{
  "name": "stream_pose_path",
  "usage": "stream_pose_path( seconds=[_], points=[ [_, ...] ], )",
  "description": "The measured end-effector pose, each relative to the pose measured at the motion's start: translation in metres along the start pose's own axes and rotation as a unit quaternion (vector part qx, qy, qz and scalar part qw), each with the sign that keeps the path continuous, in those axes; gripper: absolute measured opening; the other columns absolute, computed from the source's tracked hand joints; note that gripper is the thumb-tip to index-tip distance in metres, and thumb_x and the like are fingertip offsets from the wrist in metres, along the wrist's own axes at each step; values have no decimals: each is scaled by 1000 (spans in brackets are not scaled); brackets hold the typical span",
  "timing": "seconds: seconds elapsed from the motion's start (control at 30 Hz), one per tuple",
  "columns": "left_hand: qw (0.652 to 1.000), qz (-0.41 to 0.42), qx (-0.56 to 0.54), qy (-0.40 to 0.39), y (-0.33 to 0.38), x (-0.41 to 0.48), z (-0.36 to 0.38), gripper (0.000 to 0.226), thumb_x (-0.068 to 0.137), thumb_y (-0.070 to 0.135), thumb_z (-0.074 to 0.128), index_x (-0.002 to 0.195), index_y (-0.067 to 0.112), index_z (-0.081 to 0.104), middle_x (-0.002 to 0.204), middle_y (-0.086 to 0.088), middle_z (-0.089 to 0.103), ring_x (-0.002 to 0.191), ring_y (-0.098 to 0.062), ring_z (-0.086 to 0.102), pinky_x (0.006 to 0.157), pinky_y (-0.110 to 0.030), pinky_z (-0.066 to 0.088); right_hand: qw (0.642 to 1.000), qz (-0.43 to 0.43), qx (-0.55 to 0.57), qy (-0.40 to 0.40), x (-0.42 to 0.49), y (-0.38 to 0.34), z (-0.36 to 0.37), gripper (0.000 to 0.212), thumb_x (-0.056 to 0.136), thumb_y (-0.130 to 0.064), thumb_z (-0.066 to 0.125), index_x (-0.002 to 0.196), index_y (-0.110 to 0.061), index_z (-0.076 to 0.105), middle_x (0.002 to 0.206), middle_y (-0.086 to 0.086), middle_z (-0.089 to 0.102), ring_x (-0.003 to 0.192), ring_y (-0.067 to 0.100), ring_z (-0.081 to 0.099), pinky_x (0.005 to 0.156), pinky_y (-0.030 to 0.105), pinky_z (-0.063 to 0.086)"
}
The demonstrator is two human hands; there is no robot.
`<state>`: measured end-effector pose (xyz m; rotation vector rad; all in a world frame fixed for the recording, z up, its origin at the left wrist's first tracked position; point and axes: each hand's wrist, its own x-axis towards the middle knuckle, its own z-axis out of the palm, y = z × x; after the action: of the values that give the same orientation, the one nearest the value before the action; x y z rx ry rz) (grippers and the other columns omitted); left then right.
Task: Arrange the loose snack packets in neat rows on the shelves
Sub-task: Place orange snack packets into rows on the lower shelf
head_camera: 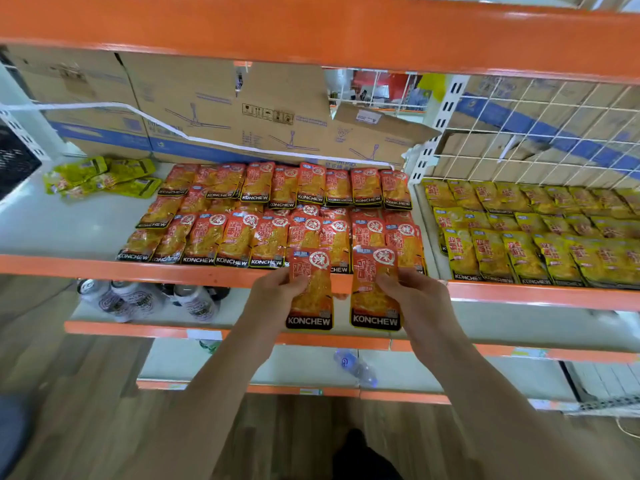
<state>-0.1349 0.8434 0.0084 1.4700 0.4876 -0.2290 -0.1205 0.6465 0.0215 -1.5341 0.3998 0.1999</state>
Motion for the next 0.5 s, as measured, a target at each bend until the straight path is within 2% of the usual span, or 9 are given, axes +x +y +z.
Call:
stream_pose_path(
  seconds=[0.1, 0.17, 0.27, 0.37, 0.43, 0.5],
  points=[
    [999, 14, 29, -1, 7, 6, 3, 14, 98, 23, 63, 96, 20, 76, 99, -10, 76, 96, -31, 73, 99, -57, 51, 1000, -11, -28, 7, 8, -3, 0, 6, 90, -15, 70, 89, -15, 75, 89, 1, 77, 88, 24, 74, 90, 49, 57],
    [998, 38, 51, 5, 12, 12, 11, 14, 97, 21, 63, 92, 24, 75, 94, -6, 77, 92, -26, 73, 94, -47, 55, 999, -23, -45, 15, 18, -6, -4, 7, 90, -15, 70, 86, -16, 76, 88, 3, 77, 89, 25, 74, 89, 51, 57],
    [994, 78, 76, 12, 26, 23, 26, 17, 95, 19, 66, 82, 27, 73, 79, -3, 74, 70, -10, 66, 74, -33, 52, 997, -37, -62, 34, 39, -15, -12, 10, 89, -15, 70, 81, -18, 76, 86, 4, 77, 90, 30, 73, 90, 52, 56],
    [989, 94, 110, 30, 40, 43, 44, 19, 94, 22, 68, 75, 20, 69, 73, -6, 63, 65, -13, 53, 62, -29, 41, 995, -47, -72, 53, 64, -25, -23, 14, 90, -15, 69, 79, -20, 76, 86, 10, 75, 83, 33, 70, 86, 53, 55],
    [985, 100, 133, 43, 47, 59, 57, 29, 93, 23, 69, 67, 14, 62, 59, -1, 53, 54, -11, 44, 55, -27, 35, 992, -65, -86, 63, 83, -31, -32, 9, 90, -16, 68, 92, -17, 77, 83, 13, 72, 74, 25, 63, 73, 45, 57],
    [980, 110, 157, 45, 53, 74, 72, 26, 94, 25, 68, 73, 9, 66, 58, 1, 52, 48, -9, 40, 51, -23, 36, 989, -82, -98, 75, 103, -37, -39, 25, 91, -14, 68, 116, -16, 71, 77, 7, 64, 70, 19, 56, 62, 34, 51]
  ],
)
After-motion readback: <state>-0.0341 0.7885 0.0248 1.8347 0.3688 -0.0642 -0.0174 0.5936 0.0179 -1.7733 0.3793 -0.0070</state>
